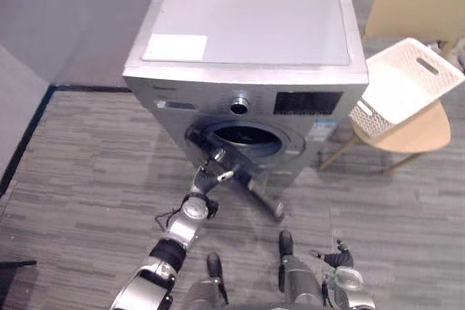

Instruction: Pick up the laundry basket with both hands and put the clothes into the washing machine.

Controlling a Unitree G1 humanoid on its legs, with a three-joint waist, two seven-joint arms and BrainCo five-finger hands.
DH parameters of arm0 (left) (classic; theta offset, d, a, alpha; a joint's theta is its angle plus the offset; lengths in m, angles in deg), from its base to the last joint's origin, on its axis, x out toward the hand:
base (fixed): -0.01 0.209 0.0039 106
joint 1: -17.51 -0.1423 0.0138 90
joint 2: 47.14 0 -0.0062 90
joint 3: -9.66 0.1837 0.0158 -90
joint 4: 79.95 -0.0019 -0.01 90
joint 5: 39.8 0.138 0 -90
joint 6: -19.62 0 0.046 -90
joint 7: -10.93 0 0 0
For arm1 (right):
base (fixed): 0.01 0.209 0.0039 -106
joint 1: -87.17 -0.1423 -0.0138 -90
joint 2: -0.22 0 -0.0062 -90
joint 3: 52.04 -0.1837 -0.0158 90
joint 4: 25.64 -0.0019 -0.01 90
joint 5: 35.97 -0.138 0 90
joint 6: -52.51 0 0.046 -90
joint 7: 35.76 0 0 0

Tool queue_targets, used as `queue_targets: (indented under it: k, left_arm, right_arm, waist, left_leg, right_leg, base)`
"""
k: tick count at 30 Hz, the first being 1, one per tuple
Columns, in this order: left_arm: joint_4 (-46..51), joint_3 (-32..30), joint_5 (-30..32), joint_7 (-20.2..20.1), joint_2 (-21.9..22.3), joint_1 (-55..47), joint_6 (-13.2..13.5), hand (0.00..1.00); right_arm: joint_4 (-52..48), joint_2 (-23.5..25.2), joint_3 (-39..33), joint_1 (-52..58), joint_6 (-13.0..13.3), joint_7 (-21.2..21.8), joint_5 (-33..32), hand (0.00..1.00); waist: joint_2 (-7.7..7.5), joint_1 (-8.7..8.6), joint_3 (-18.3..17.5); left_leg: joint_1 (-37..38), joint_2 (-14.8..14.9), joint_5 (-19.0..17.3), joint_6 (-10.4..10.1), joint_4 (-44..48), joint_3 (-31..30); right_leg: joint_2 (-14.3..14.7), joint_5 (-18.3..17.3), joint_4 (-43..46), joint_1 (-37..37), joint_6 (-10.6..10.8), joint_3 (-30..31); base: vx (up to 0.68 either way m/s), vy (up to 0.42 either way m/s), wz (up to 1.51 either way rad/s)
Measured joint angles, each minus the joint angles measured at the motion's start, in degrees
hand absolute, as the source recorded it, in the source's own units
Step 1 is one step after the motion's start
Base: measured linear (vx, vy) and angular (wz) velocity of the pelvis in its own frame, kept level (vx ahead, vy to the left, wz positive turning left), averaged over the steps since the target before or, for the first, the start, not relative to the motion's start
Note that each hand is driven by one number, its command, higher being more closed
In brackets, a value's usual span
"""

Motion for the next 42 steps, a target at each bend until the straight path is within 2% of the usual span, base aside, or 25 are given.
queue_targets:
  k: [1,3,4,5,6,7,8,11,15,19,22,23,26,29,30,33,35,37,40,42]
  left_arm:
    - [0.0,0.5,-0.2,0.1,0.2,2.9,0.5,0.00]
    - [-0.2,0.0,-0.3,0.1,-1.0,15.7,2.7,0.00]
    - [-0.3,-0.3,-0.4,-0.2,-1.4,18.6,3.1,0.00]
    - [-1.2,1.2,0.0,-1.8,-1.2,21.9,4.2,0.00]
    - [-1.9,0.9,0.1,-1.7,-1.1,22.9,4.5,0.00]
    - [-3.7,1.1,1.3,-2.6,-1.4,25.6,4.9,0.00]
    - [-4.3,0.6,2.3,-3.5,-1.8,27.0,4.9,0.00]
    - [-4.8,0.5,4.3,-3.9,-2.2,28.8,5.5,0.00]
    - [-7.6,0.4,6.5,-3.9,-2.3,28.9,5.4,0.00]
    - [-6.5,-0.2,6.5,-3.9,-1.9,27.9,6.7,0.00]
    - [1.3,-3.4,6.3,-3.2,-1.4,21.0,7.7,0.00]
    - [5.6,-3.5,5.6,-3.1,-1.5,16.9,7.8,0.00]
    - [14.1,-4.8,1.1,-2.0,-2.0,4.5,9.3,0.00]
    - [19.9,-5.2,-4.7,-3.7,-2.3,-7.9,10.3,0.00]
    - [20.5,-5.3,-6.8,-4.9,-1.9,-12.4,10.3,0.00]
    - [20.1,-6.1,-10.2,-7.7,-1.4,-21.6,10.3,0.00]
    - [16.4,-8.3,-10.5,-9.8,-0.7,-27.2,10.1,0.00]
    - [11.5,-12.3,-10.5,-10.0,0.5,-29.3,9.2,0.00]
    - [3.2,-19.1,-10.3,-9.8,1.0,-30.9,8.4,0.00]
    - [-1.5,-23.1,-9.6,-9.4,0.9,-31.0,7.9,0.00]
  right_arm:
    - [-0.8,0.4,0.5,0.0,0.0,0.0,0.0,0.00]
    - [-3.5,1.1,1.7,-0.9,0.3,-0.2,0.0,0.00]
    - [-3.6,1.1,1.6,-1.2,0.5,-0.3,0.0,0.00]
    - [-3.6,1.2,1.4,-1.6,0.5,-0.6,-0.2,0.00]
    - [-3.7,1.4,1.4,-1.9,0.5,-0.8,-0.2,0.00]
    - [-4.1,1.3,1.3,-2.0,1.1,-1.3,-0.3,0.00]
    - [-4.4,1.4,1.3,-2.1,1.3,-1.5,-0.6,0.00]
    - [-6.0,1.6,1.6,-2.2,2.8,-1.6,-1.4,0.00]
    - [-6.2,0.6,1.6,-1.9,3.9,-1.6,-2.1,0.00]
    - [-6.2,0.0,1.7,-1.4,4.4,-1.6,-2.5,0.00]
    - [-6.2,-0.1,1.8,0.5,4.5,-1.6,-2.5,0.00]
    - [-6.1,-0.2,1.8,1.6,4.4,-1.6,-2.5,0.00]
    - [-5.8,-1.5,2.2,3.1,3.2,-1.4,-2.4,0.00]
    - [-4.8,-2.1,2.0,3.6,2.0,-1.0,-1.8,0.00]
    - [-3.4,-2.1,1.3,3.7,1.9,-0.7,-1.8,0.00]
    - [-0.1,-2.3,1.2,3.1,1.1,0.3,-0.9,0.00]
    - [4.1,-2.7,0.9,1.8,0.9,0.9,0.0,0.00]
    - [6.5,-2.9,0.9,1.2,0.8,1.4,0.2,0.00]
    - [8.5,-2.8,0.4,1.1,0.8,1.8,0.2,0.00]
    - [8.6,-2.8,-0.1,0.9,0.9,1.9,0.1,0.00]
  waist:
    - [-0.41,-0.41,0.2]
    - [-1.59,-1.61,2.1]
    - [-1.65,-2.23,2.4]
    - [-1.93,-3.16,2.7]
    - [-2.19,-3.69,3.3]
    - [-1.85,-3.94,4.3]
    - [-1.30,-3.87,4.9]
    - [-1.11,-3.68,8.1]
    - [-1.00,-2.10,8.2]
    - [-0.87,-2.11,8.2]
    - [-0.52,-1.47,8.2]
    - [-0.38,-0.47,8.1]
    - [0.75,1.08,7.2]
    - [1.87,3.01,5.4]
    - [2.38,3.43,3.7]
    - [2.61,4.12,0.7]
    - [2.61,4.22,-1.0]
    - [2.65,4.23,-1.5]
    - [2.56,5.60,-2.2]
    - [2.47,5.75,-2.3]
  left_leg:
    - [-0.7,0.5,-1.1,0.0,1.5,1.3]
    - [-4.0,2.7,-4.5,0.2,6.5,6.2]
    - [-4.9,3.2,-5.0,0.3,7.2,7.2]
    - [-6.4,3.8,-6.0,0.3,8.7,8.8]
    - [-6.8,4.1,-6.4,0.2,9.7,9.4]
    - [-8.1,5.6,-8.0,-0.1,12.4,10.4]
    - [-9.8,7.2,-9.2,-0.4,14.7,10.9]
    - [-11.1,9.1,-9.8,-1.0,16.6,10.9]
    - [-13.4,9.8,-9.7,-1.0,17.6,9.3]
    - [-14.3,9.8,-8.9,-1.0,17.5,5.4]
    - [-12.1,9.3,-7.3,-0.9,15.3,1.9]
    - [-10.4,8.8,-6.3,-1.1,13.5,1.0]
    - [-6.2,7.4,-3.5,-1.2,8.3,-1.4]
    - [-2.3,6.1,-1.1,-1.8,4.0,-3.4]
    - [-1.0,5.6,-0.3,-1.9,2.5,-5.0]
    - [1.5,4.8,0.8,-2.1,-0.5,-7.4]
    - [2.5,3.6,1.5,-1.7,-1.9,-10.2]
    - [3.2,2.8,2.2,-1.4,-3.0,-12.4]
    - [3.5,1.6,3.4,-0.9,-3.8,-16.4]
    - [3.6,0.9,4.7,-0.5,-4.7,-18.6]
  right_leg:
    - [0.4,0.5,-0.3,-0.6,0.0,1.3]
    - [1.7,1.0,-2.3,-3.5,-0.1,5.8]
    - [2.1,1.0,-2.9,-4.3,-0.1,6.5]
    - [2.4,1.9,-3.5,-6.2,0.5,7.7]
    - [2.5,3.5,-3.6,-6.6,0.8,8.0]
    - [3.3,5.9,-3.7,-7.8,0.7,8.3]
    - [4.3,6.7,-4.3,-9.0,0.5,8.8]
    - [5.5,7.2,-4.5,-10.0,0.1,8.6]
    - [5.8,7.5,-4.4,-11.3,-0.3,7.2]
    - [5.4,7.3,-4.3,-9.8,-0.7,3.8]
    - [5.0,6.0,-3.8,-6.2,-2.1,0.1]
    - [4.9,4.9,-3.0,-4.9,-2.5,-1.0]
    - [4.2,1.9,-0.4,-1.9,-3.3,-4.3]
    - [3.6,-1.0,2.2,1.1,-3.3,-6.7]
    - [3.2,-2.1,2.9,2.4,-3.2,-8.3]
    - [2.5,-3.4,2.6,5.5,-3.0,-10.8]
    - [1.7,-3.9,1.7,8.1,-2.6,-13.4]
    - [0.8,-4.0,0.6,10.5,-2.5,-15.7]
    - [-0.4,-4.3,-0.4,13.7,-2.1,-19.9]
    - [-1.4,-5.0,-0.4,15.4,-1.7,-22.9]
  base:
    - [0.00,0.019,-1.22]
    - [-0.01,0.000,-1.22]
    - [0.00,-0.016,-0.98]
    - [0.02,-0.008,-0.62]
    - [0.05,-0.026,-0.70]
    - [0.04,-0.029,-0.64]
    - [0.04,-0.041,-0.57]
    - [0.02,-0.057,-0.17]
    - [-0.06,-0.066,0.10]
    - [-0.06,-0.084,0.45]
    - [-0.02,-0.105,0.59]
    - [0.02,-0.118,0.58]
    - [0.03,-0.106,0.63]
    - [0.08,-0.052,0.53]
    - [0.09,0.000,0.64]
    - [0.11,0.017,0.58]
    - [0.06,0.047,0.64]
    - [0.04,0.064,0.66]
    - [0.01,0.056,0.78]
    - [-0.03,0.039,0.85]
